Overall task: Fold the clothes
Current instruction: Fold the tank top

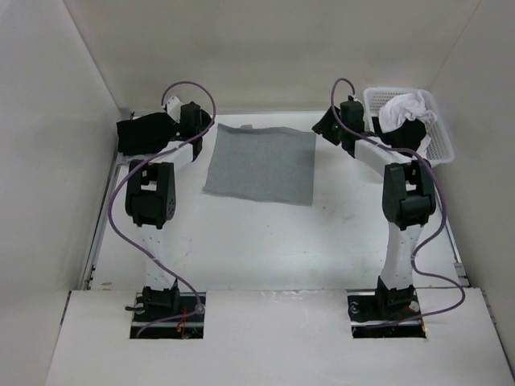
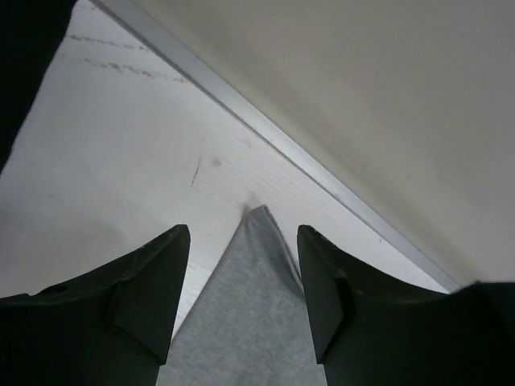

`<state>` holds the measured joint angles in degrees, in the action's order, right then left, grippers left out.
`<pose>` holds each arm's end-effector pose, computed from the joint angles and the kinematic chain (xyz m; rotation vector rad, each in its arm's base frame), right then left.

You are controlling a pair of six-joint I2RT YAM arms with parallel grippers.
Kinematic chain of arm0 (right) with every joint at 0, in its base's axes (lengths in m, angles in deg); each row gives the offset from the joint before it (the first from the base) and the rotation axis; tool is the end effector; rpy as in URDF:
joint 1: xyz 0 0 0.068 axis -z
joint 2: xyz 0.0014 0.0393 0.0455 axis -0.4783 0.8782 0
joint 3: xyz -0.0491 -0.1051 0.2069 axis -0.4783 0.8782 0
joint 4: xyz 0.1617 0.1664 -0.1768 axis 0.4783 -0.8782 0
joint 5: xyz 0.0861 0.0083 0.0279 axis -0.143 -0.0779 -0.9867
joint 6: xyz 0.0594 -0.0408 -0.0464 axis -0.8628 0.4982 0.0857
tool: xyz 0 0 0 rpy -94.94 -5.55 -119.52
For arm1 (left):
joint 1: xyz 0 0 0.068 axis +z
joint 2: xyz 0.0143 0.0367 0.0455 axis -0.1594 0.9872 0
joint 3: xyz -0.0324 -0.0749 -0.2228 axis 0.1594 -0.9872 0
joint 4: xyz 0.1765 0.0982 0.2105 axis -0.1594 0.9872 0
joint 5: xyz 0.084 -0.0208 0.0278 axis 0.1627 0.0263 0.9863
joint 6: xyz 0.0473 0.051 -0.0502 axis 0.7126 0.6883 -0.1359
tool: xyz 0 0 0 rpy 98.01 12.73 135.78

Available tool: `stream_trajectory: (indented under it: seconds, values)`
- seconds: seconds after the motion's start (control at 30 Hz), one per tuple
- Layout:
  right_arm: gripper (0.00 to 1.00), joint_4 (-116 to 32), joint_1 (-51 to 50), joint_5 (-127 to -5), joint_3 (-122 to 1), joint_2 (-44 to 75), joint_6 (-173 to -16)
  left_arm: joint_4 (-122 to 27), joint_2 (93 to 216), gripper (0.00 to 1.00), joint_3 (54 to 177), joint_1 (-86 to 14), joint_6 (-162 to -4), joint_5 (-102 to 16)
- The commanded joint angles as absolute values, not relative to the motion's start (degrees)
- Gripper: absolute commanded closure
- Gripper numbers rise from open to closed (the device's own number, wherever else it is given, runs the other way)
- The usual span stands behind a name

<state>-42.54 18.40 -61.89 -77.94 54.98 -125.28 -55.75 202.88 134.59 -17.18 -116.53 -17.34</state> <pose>0.5303 0.1000 0.1601 0.4669 2.0745 0.5706 0.5462 -0.0543 0.1484 -0.7991 1.7795 -0.3199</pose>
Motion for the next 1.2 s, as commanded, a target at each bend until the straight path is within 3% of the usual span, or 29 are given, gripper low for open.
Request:
stream_trajectory:
  seconds: [0.0,0.07,0.1,0.2,0.23,0.3,0.43,0.57,0.87,1.17]
  values:
    - [0.43,-35.1,16.2,-60.6,-70.0,43.6,-125.5,-63.9,188.4,0.45,123.6,-19.5,-115.3,-18.1]
    - [0.44,-32.1,14.3,-58.4,-60.0,36.6,-125.9,-67.9,181.5,0.46,112.6,-21.9,-115.9,-16.9]
    - [0.5,-31.0,13.5,-57.7,-55.7,34.1,-126.1,-69.2,178.3,0.46,107.2,-23.2,-116.3,-15.8]
    - [0.96,-27.5,9.9,-56.4,-41.1,25.8,-128.2,-70.7,170.4,0.46,93.7,-25.9,-118.5,-12.9]
    - [1.0,-26.9,8.9,-56.3,-36.9,23.8,-129.0,-70.4,168.2,0.46,90.4,-26.4,-118.5,-12.8]
    - [0.97,-25.1,7.4,-55.5,-29.6,20.4,-130.1,-70.0,164.2,0.46,84.3,-26.5,-118.2,-12.4]
    - [0.6,-22.6,6.8,-56.0,-22.1,18.1,-131.7,-67.2,160.5,0.46,78.0,-24.8,-119.0,-14.8]
    - [0.5,-21.6,7.8,-57.7,-20.5,19.9,-133.0,-65.9,162.4,0.44,76.6,-21.8,-120.7,-19.0]
    - [0.5,-20.1,8.1,-60.3,-19.1,23.9,-137.3,-68.5,170.1,0.46,77.1,-19.8,-124.5,-26.5]
    - [0.55,-18.8,7.8,-60.7,-18.5,25.4,-139.9,-68.8,172.5,0.76,77.8,-19.7,-126.6,-26.4]
